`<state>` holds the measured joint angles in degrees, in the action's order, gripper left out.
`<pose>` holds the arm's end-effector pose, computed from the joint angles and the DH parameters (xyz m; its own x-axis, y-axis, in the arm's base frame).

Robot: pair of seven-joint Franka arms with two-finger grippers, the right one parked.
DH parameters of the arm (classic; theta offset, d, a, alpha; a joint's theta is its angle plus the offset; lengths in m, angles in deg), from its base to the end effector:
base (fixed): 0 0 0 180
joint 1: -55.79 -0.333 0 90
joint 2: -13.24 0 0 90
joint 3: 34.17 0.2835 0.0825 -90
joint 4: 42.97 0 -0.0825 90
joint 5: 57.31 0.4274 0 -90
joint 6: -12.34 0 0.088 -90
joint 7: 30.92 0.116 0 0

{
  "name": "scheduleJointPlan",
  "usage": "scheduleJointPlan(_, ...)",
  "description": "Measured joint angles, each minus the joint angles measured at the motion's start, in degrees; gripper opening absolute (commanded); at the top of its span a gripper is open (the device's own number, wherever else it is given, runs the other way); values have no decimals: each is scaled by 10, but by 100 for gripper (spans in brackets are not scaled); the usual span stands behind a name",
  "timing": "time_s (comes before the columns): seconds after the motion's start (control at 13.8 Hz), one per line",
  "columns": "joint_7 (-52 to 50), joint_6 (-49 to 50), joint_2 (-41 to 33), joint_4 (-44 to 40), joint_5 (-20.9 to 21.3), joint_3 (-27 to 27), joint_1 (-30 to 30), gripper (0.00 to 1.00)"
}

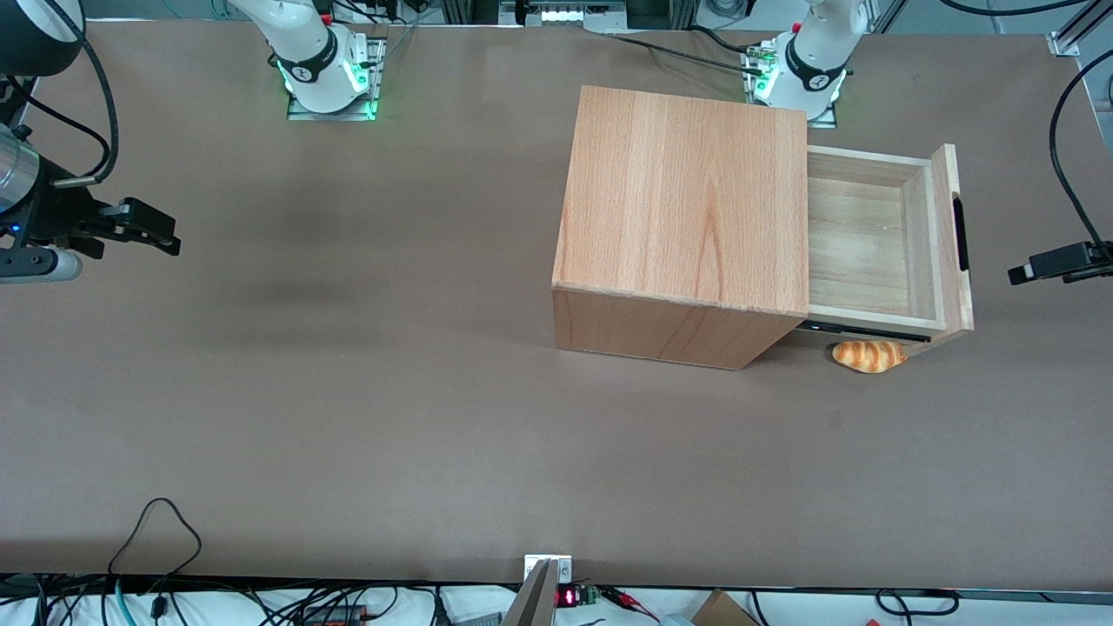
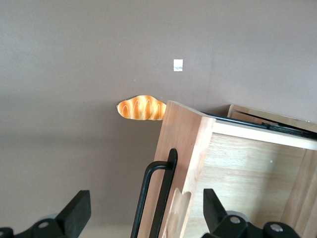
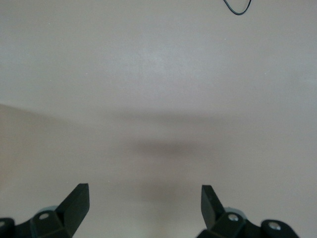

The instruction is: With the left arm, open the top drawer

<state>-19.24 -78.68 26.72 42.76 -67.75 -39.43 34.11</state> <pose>0.6301 0.1690 0.4780 0.9912 0.0882 -0.0984 0.1084 -0.9684 0.2244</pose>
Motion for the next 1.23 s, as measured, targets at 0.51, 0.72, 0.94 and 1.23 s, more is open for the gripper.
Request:
scheduleJointPlan(0.51, 2, 9, -29, -33, 55, 62, 131, 100)
scheduleJointPlan(0.72, -8, 10, -49, -34, 91, 79, 175, 100)
scheduleJointPlan(0.94, -39, 14, -72, -32, 95, 80, 199, 100)
scheduleJointPlan(1.23, -48, 10, -108, -6, 95, 78, 204, 100)
